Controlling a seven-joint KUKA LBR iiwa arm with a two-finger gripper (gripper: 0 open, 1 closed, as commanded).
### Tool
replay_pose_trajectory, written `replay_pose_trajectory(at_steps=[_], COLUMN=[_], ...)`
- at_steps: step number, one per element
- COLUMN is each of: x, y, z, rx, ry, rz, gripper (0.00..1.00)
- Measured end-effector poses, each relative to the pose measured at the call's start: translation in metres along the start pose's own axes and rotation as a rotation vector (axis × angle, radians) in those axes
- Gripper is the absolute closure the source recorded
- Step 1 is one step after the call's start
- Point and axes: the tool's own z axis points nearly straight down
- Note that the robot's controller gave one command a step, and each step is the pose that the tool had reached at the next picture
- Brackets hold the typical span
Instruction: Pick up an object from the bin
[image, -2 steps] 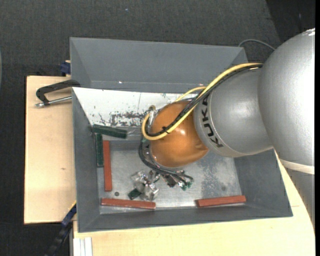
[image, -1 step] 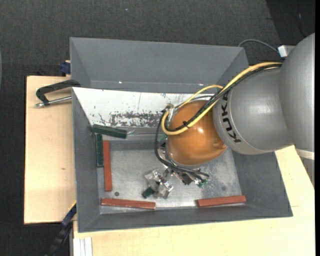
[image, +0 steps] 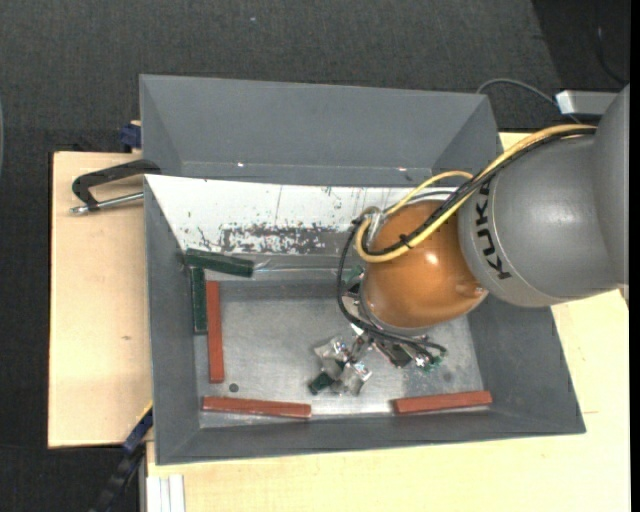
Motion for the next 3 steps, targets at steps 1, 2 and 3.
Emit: replay_pose_trajectory(at_steps=[1, 2, 3], x=[-0.01, -0.026, -0.011], y=[0.009, 0.003, 0.005], z=[-0.027, -0.074, -0.137], rx=[0.0, 0.0, -0.002], ry=[0.0, 0.001, 0.004], rz=[0.041, 0.065, 0.049], gripper=[1.0, 1.0, 1.0])
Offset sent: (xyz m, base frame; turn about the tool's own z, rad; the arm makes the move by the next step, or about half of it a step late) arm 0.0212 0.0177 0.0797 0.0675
